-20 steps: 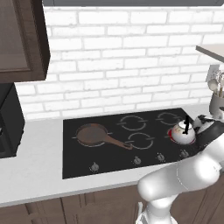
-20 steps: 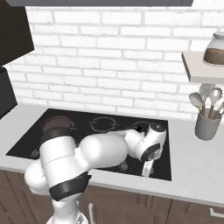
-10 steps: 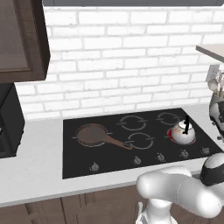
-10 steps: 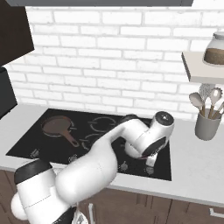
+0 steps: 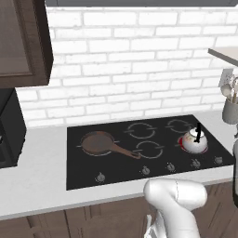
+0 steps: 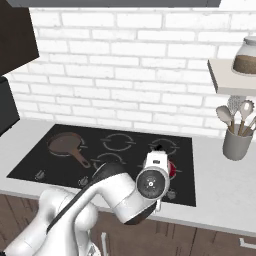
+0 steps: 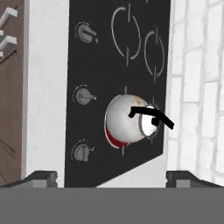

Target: Pick the kettle from the counter and place it on a stove burner. Then turn the burner on.

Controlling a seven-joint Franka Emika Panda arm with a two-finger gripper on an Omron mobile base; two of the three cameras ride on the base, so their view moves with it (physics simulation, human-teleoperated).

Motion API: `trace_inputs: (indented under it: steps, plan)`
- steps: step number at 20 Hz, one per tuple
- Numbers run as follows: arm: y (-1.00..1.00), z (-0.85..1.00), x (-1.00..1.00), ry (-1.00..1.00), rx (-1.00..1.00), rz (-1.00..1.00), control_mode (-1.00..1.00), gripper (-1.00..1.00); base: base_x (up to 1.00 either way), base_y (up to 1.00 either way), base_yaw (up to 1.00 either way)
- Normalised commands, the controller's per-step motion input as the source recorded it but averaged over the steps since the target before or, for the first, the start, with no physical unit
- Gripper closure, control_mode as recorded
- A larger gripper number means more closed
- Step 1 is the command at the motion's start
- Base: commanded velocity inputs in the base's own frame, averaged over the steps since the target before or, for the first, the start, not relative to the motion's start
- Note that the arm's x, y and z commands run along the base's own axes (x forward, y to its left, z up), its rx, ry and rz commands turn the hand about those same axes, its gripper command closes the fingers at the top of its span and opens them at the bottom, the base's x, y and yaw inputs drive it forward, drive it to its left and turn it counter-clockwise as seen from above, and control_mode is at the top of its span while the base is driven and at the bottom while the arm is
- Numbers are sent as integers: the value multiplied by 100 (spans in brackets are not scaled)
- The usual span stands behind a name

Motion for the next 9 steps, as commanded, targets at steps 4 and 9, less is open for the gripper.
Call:
trace_inputs:
  steps: [4, 9]
  plan:
    - [62, -16, -66, -14, -26, 15, -100, -100, 0, 0, 0]
    - [0, 0, 0, 0, 0, 0, -100, -100, 0, 0, 0]
